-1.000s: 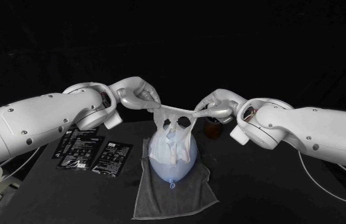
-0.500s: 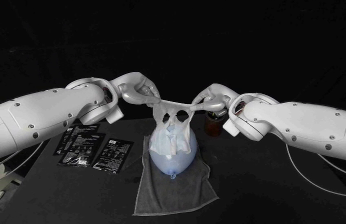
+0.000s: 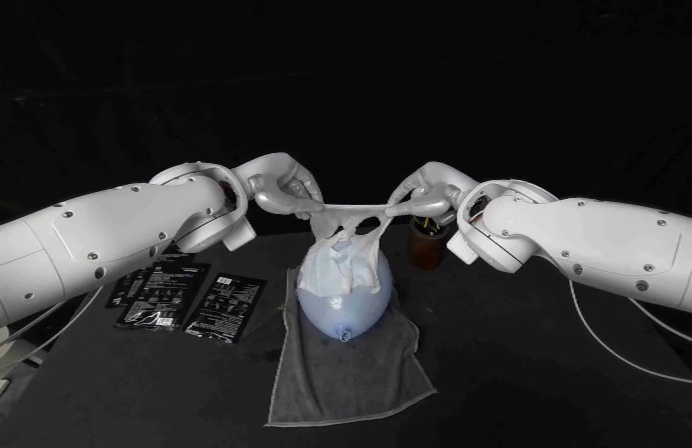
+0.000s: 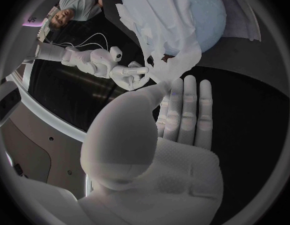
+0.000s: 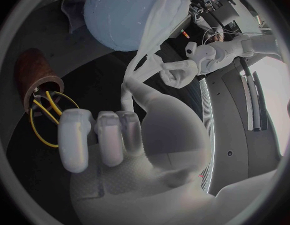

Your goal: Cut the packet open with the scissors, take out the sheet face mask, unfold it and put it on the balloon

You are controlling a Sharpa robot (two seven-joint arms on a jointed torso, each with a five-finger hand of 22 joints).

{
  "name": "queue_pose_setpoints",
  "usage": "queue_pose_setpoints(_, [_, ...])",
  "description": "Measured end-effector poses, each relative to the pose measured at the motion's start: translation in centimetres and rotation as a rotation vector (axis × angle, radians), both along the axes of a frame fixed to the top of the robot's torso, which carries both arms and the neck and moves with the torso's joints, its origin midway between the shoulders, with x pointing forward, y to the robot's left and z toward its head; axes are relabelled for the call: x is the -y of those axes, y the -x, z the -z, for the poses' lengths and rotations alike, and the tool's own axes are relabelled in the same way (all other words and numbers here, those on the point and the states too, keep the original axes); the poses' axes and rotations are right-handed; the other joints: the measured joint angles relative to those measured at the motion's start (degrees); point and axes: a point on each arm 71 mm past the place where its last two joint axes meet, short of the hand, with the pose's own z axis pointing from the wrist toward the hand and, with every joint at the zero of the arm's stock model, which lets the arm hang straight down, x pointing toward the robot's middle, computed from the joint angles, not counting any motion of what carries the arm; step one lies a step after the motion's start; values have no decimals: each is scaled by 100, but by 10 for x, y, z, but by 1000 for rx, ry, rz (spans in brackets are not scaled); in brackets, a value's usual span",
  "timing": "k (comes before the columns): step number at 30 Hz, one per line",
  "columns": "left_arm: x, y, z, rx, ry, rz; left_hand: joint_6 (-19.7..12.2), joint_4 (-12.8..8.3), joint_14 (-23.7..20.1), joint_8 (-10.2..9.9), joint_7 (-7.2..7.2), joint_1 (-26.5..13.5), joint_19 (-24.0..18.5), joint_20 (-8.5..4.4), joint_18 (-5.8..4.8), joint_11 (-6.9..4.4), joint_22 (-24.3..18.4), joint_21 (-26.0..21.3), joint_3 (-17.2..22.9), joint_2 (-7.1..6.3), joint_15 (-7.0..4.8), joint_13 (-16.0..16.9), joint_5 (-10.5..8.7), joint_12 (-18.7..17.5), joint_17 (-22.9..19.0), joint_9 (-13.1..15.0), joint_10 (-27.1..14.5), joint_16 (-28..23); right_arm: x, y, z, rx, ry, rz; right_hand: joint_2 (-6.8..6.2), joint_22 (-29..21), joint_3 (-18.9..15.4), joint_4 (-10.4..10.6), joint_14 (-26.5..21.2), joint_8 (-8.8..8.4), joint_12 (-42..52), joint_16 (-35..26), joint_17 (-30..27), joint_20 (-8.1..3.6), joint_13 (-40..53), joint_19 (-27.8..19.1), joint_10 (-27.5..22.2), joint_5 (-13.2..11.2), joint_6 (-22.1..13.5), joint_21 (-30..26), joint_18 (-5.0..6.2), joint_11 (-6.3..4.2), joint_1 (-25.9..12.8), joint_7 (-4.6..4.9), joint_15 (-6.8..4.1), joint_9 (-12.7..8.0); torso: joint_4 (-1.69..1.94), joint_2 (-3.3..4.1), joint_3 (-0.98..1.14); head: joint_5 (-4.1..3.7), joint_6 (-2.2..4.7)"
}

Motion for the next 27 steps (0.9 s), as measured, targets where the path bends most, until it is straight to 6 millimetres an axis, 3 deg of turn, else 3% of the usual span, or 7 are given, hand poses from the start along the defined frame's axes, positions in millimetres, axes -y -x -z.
queue_pose_setpoints(15, [-4, -10, 2, 98, -23, -97, 32, 0, 22, -17, 11, -14, -38, -3, -1, -21, 66, 93, 46, -60, -20, 5, 0, 0, 35, 0, 21, 0, 0, -7, 3, 27, 46, 26, -26, -5, 15, -17, 13, -2, -10, 4, -5, 2, -4, -3, 0, 0, 17, 0, 0, 0, 23, -12, -13, 74, 3, -2, 0, 11, -30])
queue_pose_setpoints(18, [-5, -11, 2, 111, -25, -107, 32, 0, 22, -19, 11, -13, -38, -3, -1, -21, 73, 93, 47, -59, -20, 5, 0, 0, 36, 0, 21, 0, -1, -8, 6, 26, 46, 29, -102, -4, -3, 50, 13, 15, -12, 4, -4, 2, -5, -3, 0, 1, -86, -68, 1, 0, -54, 44, -13, 72, 2, -2, -1, 12, -29])
queue_pose_setpoints(23, [-6, -12, 1, 121, -31, -123, 32, 0, 22, -29, 11, -3, -38, -3, -1, -21, 74, 93, 47, -49, -20, 5, 0, 0, 36, 0, 21, 0, 2, -9, 10, 22, 50, 49, -160, -3, -47, 112, 13, -102, 1, 4, -3, 3, -4, -4, 0, 24, -228, -160, 0, 0, -114, 126, -13, -8, 2, -2, -2, 10, -41])
queue_pose_setpoints(27, [-3, -13, 3, 118, -37, -125, 32, 0, 21, -30, 11, -3, -38, -3, -1, -21, 83, 93, 46, -49, -20, 5, 0, 0, 41, 0, 20, -22, 4, -10, 10, 21, 51, 62, -126, -2, -25, 91, 13, -85, 1, 3, 0, 7, -2, -9, 0, 23, -173, -160, 0, 0, -80, 71, -13, -16, 0, -2, -2, 9, -51])
